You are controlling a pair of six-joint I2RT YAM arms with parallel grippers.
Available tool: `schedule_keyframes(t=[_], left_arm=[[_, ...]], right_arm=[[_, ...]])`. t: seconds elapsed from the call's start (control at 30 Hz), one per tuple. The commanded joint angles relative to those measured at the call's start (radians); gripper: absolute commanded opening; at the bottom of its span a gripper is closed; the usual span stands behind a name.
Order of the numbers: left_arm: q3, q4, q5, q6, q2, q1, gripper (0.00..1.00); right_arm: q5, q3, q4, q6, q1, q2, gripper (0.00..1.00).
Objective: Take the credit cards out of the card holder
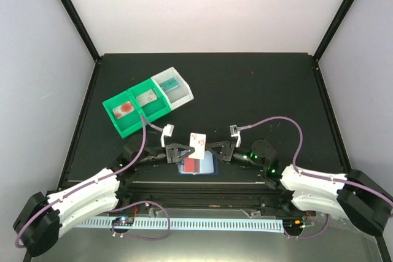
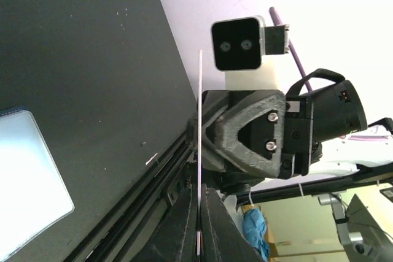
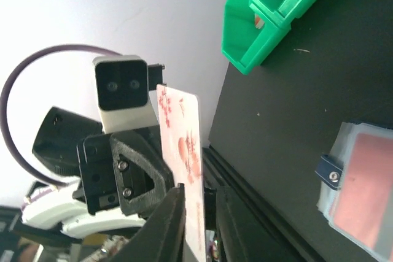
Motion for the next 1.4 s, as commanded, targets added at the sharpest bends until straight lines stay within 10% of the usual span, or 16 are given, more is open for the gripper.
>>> schedule_keyframes(t=[0.0,0.47,1.13,1.37], left_arm=[[0.044,-0.081,0.062,0.093,-0.039,-0.002,0.01],[0.153,-0.426,0.293,0.343,-0.137,-0.003,0.02],[0.156,-0.442,0.393,0.404,-0.143,-0.005,0.01],[0.153,-0.447,0.389,0.407,-0.143,-0.005,0.01]], right_arm=[[-0.03,0.004,-0.173,-0.181,-0.005,-0.129,0.2],[-0.118,0.282,-0.96,-0.704,-0.006,-0.402,0.37],[-0.439,0.449,-0.861,-0.775,-0.007,-0.07,0.42],[-0.461,0.44,-0.839,-0.768,-0.007,-0.063,0.19]])
